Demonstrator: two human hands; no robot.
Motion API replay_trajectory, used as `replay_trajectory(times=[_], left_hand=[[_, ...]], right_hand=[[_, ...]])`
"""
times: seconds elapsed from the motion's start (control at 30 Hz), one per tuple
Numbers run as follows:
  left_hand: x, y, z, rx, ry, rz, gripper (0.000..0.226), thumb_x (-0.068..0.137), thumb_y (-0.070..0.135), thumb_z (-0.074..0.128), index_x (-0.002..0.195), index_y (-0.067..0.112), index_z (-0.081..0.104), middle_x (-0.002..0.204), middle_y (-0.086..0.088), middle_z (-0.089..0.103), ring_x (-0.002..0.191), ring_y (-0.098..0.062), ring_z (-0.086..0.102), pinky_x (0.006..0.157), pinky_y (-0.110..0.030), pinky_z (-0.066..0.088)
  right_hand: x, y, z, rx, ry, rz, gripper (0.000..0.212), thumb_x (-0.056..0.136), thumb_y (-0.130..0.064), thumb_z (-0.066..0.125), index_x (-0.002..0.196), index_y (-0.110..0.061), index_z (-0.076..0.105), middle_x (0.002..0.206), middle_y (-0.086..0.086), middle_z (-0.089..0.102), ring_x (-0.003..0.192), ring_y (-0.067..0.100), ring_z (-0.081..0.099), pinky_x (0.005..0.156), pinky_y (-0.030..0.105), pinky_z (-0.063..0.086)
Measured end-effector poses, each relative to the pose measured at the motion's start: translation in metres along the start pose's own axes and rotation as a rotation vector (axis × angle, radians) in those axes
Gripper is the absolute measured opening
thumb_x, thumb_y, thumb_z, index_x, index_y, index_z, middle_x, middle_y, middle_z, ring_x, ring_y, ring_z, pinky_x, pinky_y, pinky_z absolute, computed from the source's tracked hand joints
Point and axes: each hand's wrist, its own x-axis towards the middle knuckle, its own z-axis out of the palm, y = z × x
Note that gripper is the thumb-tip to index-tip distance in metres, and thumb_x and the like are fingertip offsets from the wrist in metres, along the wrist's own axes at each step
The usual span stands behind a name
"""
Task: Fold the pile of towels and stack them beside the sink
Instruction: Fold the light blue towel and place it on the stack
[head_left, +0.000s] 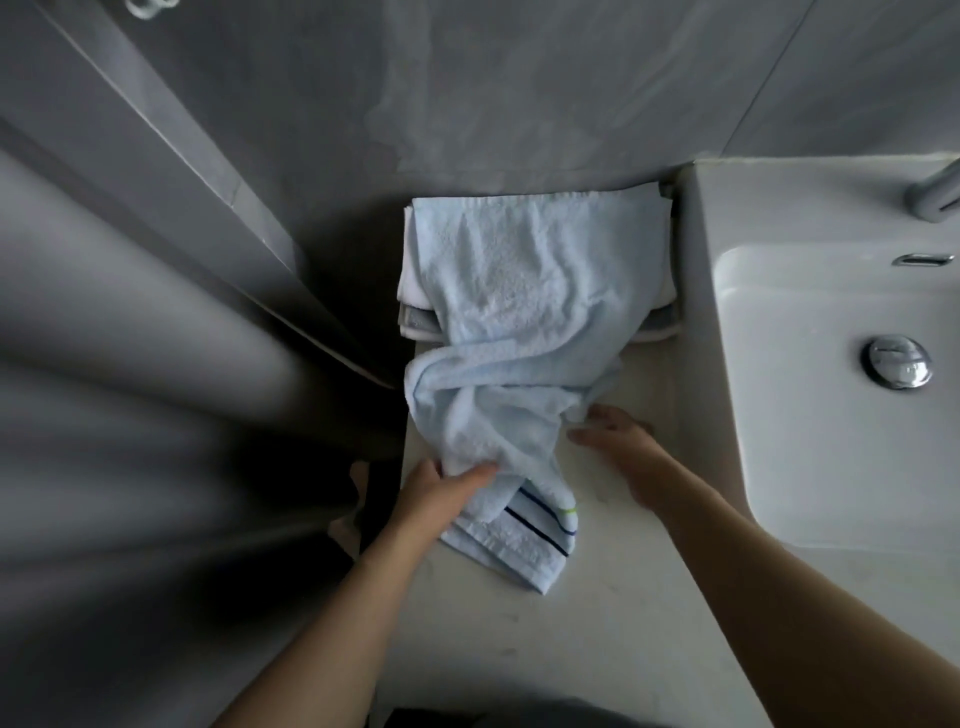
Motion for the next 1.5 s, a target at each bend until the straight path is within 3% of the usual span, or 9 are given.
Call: replay_trajectory(times=[0.13, 0.3, 0.53, 0.7, 0.83, 1.0, 1.17, 1.33, 1.5], left_hand=[[-0.006, 0.0, 0.019, -0.009, 0.11, 0.028, 0.014, 0.084, 0.026, 0.068, 0.084, 0.012, 0.062, 0.085, -0.01, 0.068, 0.074, -0.023, 0.064, 0.065, -0.033, 0.05], [-0.031, 0.019, -0.002, -0.316, 0.079, 0.126, 0.033, 0.065, 0.027, 0.057, 0.088, 0.003, 0.062, 0.078, -0.006, 0.061, 0.072, -0.02, 0.058, 0.064, -0.031, 0.042], [-0.043, 0.024, -0.009, -0.711, -0.034, 0.21, 0.014, 0.091, 0.008, 0.052, 0.094, 0.014, 0.064, 0.09, -0.004, 0.072, 0.086, -0.019, 0.068, 0.069, -0.03, 0.052], [-0.044, 0.029, -0.016, -0.694, -0.059, 0.298, 0.012, 0.097, 0.02, 0.06, 0.108, 0.017, 0.057, 0.101, 0.001, 0.074, 0.095, -0.014, 0.071, 0.074, -0.029, 0.055], [-0.047, 0.023, -0.024, -0.64, -0.121, 0.228, 0.033, 0.089, 0.016, 0.07, 0.119, 0.013, 0.057, 0.103, -0.003, 0.076, 0.094, -0.017, 0.072, 0.073, -0.032, 0.059], [-0.055, 0.013, -0.03, 0.254, -0.075, 0.167, 0.032, 0.083, 0.031, 0.066, 0.11, 0.014, 0.064, 0.112, -0.014, 0.07, 0.103, -0.029, 0.066, 0.094, -0.045, 0.053], [-0.064, 0.016, -0.042, -0.645, -0.305, 0.109, 0.024, 0.094, 0.014, 0.06, 0.117, 0.013, 0.068, 0.111, -0.013, 0.074, 0.093, -0.025, 0.074, 0.067, -0.032, 0.06], [-0.056, 0.0, -0.029, -0.417, -0.035, -0.026, 0.009, 0.091, 0.012, 0.064, 0.098, 0.007, 0.067, 0.078, -0.012, 0.071, 0.06, -0.022, 0.068, 0.053, -0.03, 0.051], [-0.045, -0.05, -0.021, -0.466, 0.217, -0.086, 0.022, 0.089, 0.026, 0.069, 0.103, 0.01, 0.066, 0.102, -0.014, 0.07, 0.077, -0.023, 0.066, 0.057, -0.027, 0.055]], right_hand=[[0.002, -0.011, 0.016, 0.111, 0.036, 0.02, 0.017, 0.089, -0.019, 0.067, 0.075, -0.013, 0.06, 0.046, -0.008, 0.053, 0.048, 0.012, 0.048, 0.039, 0.014, 0.038], [0.011, -0.007, 0.019, 0.078, 0.145, 0.097, 0.068, 0.077, -0.034, 0.08, 0.126, -0.001, 0.047, 0.116, 0.016, 0.059, 0.105, 0.031, 0.062, 0.088, 0.038, 0.052], [0.022, -0.02, 0.036, -0.017, 0.413, 0.315, 0.105, 0.068, -0.059, 0.078, 0.139, -0.002, 0.026, 0.139, 0.018, 0.036, 0.129, 0.033, 0.041, 0.108, 0.041, 0.036], [0.027, -0.018, 0.041, -0.077, 0.363, 0.151, 0.057, 0.082, -0.057, 0.06, 0.127, -0.023, 0.055, 0.127, 0.019, 0.046, 0.115, 0.035, 0.05, 0.102, 0.036, 0.04], [0.012, -0.023, 0.034, 0.446, 0.193, -0.149, 0.03, 0.082, -0.03, 0.062, 0.107, -0.014, 0.064, 0.105, 0.014, 0.066, 0.096, 0.027, 0.063, 0.084, 0.04, 0.052], [-0.009, -0.014, 0.002, 0.324, 0.303, -0.295, 0.01, 0.081, -0.025, 0.058, 0.082, -0.015, 0.058, 0.077, 0.004, 0.056, 0.072, 0.015, 0.051, 0.066, 0.031, 0.041], [-0.023, -0.03, -0.041, -0.186, 0.434, -0.234, 0.021, 0.084, -0.023, 0.057, 0.068, -0.015, 0.046, 0.06, 0.001, 0.048, 0.055, 0.021, 0.046, 0.047, 0.027, 0.035], [-0.055, -0.058, -0.045, 0.09, 0.259, -0.199, 0.022, 0.087, -0.02, 0.058, 0.068, -0.01, 0.053, 0.052, 0.007, 0.048, 0.035, 0.017, 0.048, 0.042, 0.031, 0.051], [-0.067, 0.017, -0.03, -0.317, 0.314, -0.022, 0.03, 0.088, -0.019, 0.054, 0.115, -0.006, 0.057, 0.11, 0.014, 0.059, 0.101, 0.032, 0.059, 0.077, 0.033, 0.043]])
